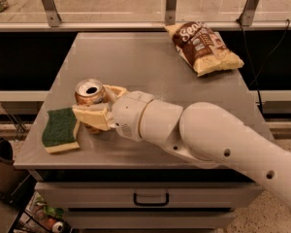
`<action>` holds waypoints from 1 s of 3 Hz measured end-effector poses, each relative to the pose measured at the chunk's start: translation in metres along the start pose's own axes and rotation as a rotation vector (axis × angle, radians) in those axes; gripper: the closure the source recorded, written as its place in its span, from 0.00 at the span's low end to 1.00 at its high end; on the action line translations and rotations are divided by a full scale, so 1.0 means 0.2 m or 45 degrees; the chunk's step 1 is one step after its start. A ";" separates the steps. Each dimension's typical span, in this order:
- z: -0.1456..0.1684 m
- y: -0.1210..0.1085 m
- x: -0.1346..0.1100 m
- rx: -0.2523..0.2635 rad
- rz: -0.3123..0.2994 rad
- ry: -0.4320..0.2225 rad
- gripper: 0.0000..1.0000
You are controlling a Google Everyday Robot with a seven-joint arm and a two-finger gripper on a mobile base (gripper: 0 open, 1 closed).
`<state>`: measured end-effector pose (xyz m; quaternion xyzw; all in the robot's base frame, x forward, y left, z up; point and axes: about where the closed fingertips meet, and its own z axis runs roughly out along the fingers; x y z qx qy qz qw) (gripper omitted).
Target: Move orange can near sponge
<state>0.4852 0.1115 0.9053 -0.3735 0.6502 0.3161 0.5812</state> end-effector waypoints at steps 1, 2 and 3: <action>0.00 0.01 0.00 -0.003 -0.002 0.000 0.15; 0.01 0.02 -0.01 -0.007 -0.005 0.001 0.00; 0.01 0.02 -0.01 -0.007 -0.005 0.001 0.00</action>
Offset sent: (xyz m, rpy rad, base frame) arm -0.0007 0.0015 0.0004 -0.0010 -0.0010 0.0026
